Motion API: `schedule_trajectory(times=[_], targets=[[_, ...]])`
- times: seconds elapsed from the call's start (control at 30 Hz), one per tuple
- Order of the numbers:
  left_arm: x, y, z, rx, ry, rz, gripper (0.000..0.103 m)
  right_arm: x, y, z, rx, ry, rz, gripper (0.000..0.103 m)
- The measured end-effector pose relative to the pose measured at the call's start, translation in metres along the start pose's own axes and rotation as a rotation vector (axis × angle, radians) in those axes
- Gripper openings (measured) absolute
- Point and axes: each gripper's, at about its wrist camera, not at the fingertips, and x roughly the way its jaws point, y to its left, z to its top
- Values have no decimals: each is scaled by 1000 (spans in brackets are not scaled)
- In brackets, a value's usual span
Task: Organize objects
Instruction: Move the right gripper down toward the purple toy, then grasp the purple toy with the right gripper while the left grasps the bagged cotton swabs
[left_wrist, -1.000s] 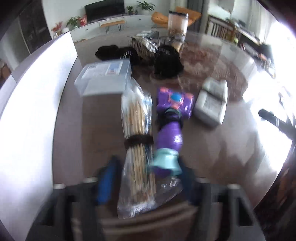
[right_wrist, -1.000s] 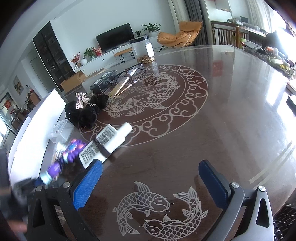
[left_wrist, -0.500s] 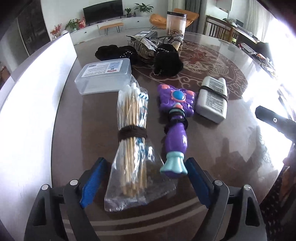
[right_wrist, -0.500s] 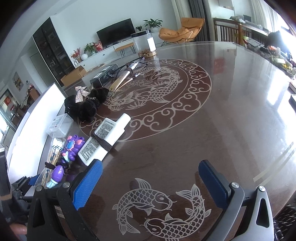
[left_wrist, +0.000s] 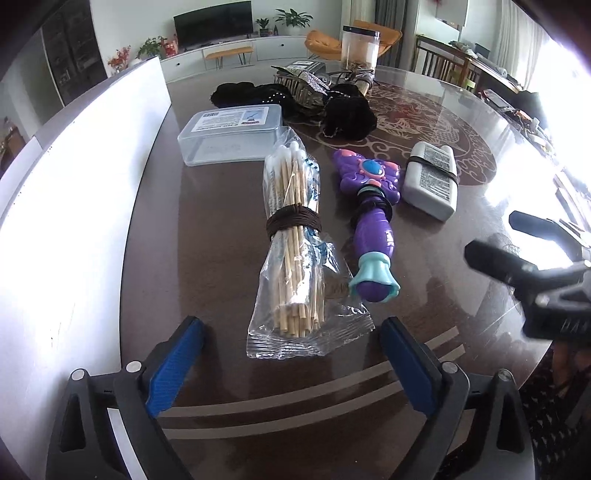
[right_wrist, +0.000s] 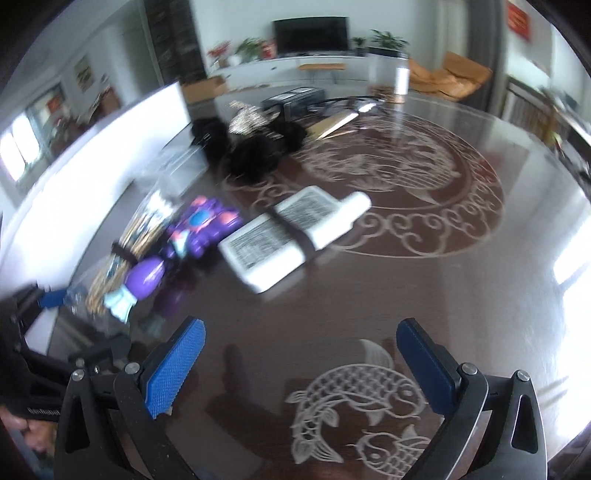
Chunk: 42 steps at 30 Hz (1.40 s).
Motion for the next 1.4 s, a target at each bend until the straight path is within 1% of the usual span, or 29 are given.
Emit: schedule_trajectory(times=[0.07, 0.17, 0.23, 0.3, 0.37, 0.43, 0.47, 0.53, 0.6, 0.63, 0.67, 0.73, 0.77, 0.83, 0.9, 0.97, 1.07, 1.1, 1.23, 1.27, 1.33, 1.4], targets=[[0, 1, -1, 0, -3, 0, 97, 4, 5, 0, -22, 8, 1, 103], [-1, 2, -3, -1, -8, 0, 98, 15, 4, 4, -22, 33, 5, 103], [-1, 2, -3, -3, -6, 1, 98, 23, 4, 9, -40, 32, -39, 103], [-2, 2, -3, -3, -2, 1, 98, 30, 1, 19, -56, 26, -55, 103], [-2, 2, -3, -4, 4, 2, 98, 37, -16, 33, 1, 20, -119, 102], [-1, 3, -3, -7, 9, 4, 98, 42, -41, 41, 112, 32, -187, 103], [-1, 4, -3, -9, 10, 5, 98, 42, -49, 41, 144, 38, -194, 103], [-1, 5, -3, -15, 11, 8, 98, 37, -58, 35, 175, 31, -179, 103], [0, 6, -3, -21, 8, 11, 98, 29, -55, 24, 170, 9, -148, 103], [0, 6, -2, -24, 7, 13, 98, 24, -50, 19, 161, 1, -120, 103], [1, 6, -2, -26, 7, 14, 98, 19, -42, 16, 150, -8, -65, 103], [1, 6, -1, -29, 6, 16, 98, 10, -22, 18, 116, -44, 41, 103], [1, 6, -1, -30, 7, 16, 98, 6, -11, 22, 89, -65, 78, 103], [1, 6, -2, -32, 7, 17, 98, 3, 10, 35, 52, -91, 115, 103], [1, 7, -3, -35, 7, 18, 99, 12, 27, 50, 50, -71, 156, 103], [0, 7, -4, -32, 6, 17, 99, 28, 42, 63, 35, -25, 148, 103], [-2, 6, -7, -25, 4, 13, 99, 52, 53, 64, -35, 48, 74, 103], [-2, 6, -8, -21, 3, 11, 99, 56, 51, 61, -42, 66, 65, 103], [-3, 6, -7, -29, 21, 8, 98, 39, 19, 35, 12, 76, -5, 103], [-5, 5, -5, -35, 11, 6, 98, 31, 7, 28, 34, 76, -2, 103], [-8, 6, 3, -37, -17, -2, 98, 22, -4, 19, 45, 90, 22, 103], [-3, 6, 15, -41, -12, 10, 98, 20, -5, 16, -7, 118, 40, 103]])
